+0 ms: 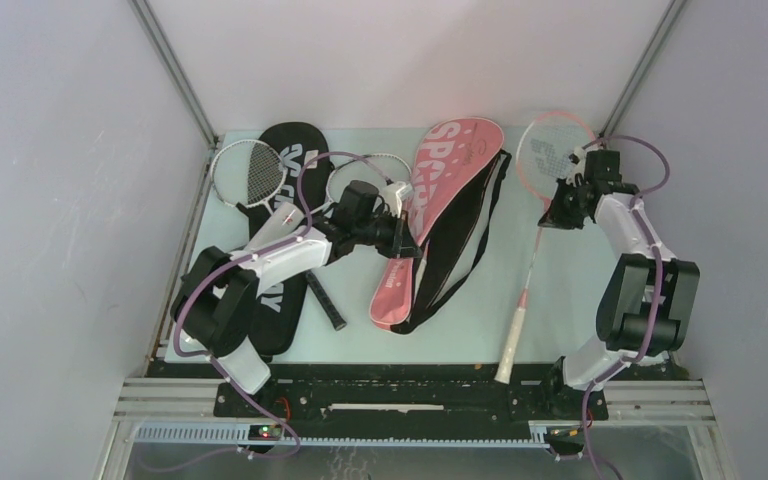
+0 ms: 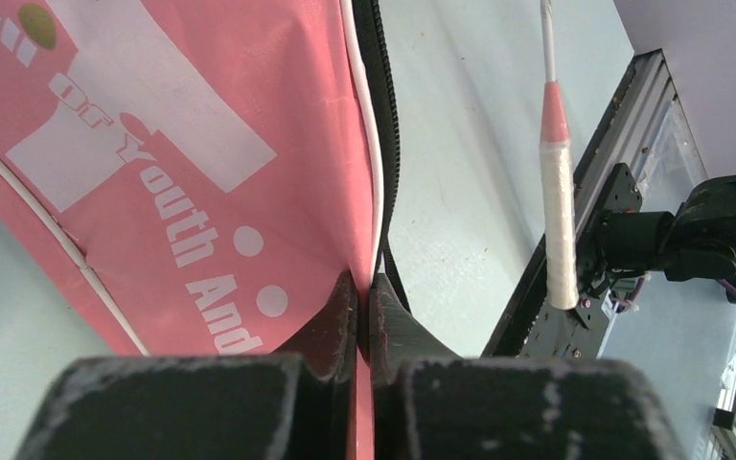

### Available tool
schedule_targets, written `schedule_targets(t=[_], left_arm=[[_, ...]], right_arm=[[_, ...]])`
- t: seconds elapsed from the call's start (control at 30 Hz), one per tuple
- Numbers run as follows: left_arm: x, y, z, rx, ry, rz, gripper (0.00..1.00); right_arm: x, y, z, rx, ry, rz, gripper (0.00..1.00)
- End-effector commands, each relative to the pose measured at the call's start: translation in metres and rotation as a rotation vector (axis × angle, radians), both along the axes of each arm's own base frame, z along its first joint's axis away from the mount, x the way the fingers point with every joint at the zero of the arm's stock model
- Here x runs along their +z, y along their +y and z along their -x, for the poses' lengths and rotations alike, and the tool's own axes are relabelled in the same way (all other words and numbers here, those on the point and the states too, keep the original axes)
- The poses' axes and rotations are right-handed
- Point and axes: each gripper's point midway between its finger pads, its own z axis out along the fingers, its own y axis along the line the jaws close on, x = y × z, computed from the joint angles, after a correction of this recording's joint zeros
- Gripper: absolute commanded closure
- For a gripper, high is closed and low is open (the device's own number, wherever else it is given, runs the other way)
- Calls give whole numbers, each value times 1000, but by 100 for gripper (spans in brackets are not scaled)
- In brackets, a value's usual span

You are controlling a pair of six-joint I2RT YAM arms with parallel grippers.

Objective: Pack up the badminton gear
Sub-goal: Pick up the racket from the center of the board.

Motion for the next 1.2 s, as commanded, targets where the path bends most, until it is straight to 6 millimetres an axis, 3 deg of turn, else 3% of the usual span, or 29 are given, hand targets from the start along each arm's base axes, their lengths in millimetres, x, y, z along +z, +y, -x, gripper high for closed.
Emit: schedule_targets(t=[0.0, 0.33, 0.53, 0.83, 1.17], left_arm=[[38, 0, -24, 28, -127, 53, 100], [44, -2, -33, 18, -154, 32, 100], [40, -1, -35, 15, -153, 22, 100], [41, 0, -47, 27, -150, 22, 100], [50, -6, -62, 23, -162, 16, 100]], right_arm=[[-3, 40, 34, 141, 51, -113, 100], [-27, 104, 68, 339, 120, -265, 100], [-42, 125, 87, 423, 191, -272, 100], [-44, 127, 112, 496, 192, -268, 100], [-23, 112, 119, 523, 97, -243, 100]])
